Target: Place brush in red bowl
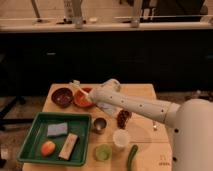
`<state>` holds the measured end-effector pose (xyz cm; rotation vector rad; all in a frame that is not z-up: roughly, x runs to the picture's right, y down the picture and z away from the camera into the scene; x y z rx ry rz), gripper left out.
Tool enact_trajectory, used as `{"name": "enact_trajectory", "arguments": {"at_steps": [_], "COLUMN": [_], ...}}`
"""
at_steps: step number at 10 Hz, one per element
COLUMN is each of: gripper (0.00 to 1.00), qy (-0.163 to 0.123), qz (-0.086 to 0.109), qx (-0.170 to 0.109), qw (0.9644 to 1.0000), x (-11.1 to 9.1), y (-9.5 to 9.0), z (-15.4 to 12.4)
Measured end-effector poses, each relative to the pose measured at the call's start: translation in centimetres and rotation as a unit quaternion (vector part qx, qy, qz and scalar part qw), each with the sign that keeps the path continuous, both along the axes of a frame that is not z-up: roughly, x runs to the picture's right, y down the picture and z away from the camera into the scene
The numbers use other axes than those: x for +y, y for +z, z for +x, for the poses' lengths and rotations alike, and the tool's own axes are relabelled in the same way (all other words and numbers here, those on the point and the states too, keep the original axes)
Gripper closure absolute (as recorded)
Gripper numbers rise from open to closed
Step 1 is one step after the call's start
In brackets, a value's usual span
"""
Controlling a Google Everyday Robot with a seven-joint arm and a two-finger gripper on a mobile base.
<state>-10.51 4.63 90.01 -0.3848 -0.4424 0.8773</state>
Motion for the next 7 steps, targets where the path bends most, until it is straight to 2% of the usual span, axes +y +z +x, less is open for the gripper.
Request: {"name": "enact_trajectory", "arguments": {"at_steps": [1, 3, 4, 7], "gripper": [0.47, 0.24, 0.21, 0.20], "qy": [0.000, 0.000, 0.000, 0.000], "qz": [0.000, 0.000, 0.000, 0.000], "qx": [0.000, 0.000, 0.000, 0.000], "qw": [1.0000, 1.0000, 1.0000, 1.0000], "x": [0.00, 0.00, 0.00, -0.01], "y": [0.00, 0.00, 0.00, 0.00], "z": [0.00, 0.01, 0.01, 0.00]}}
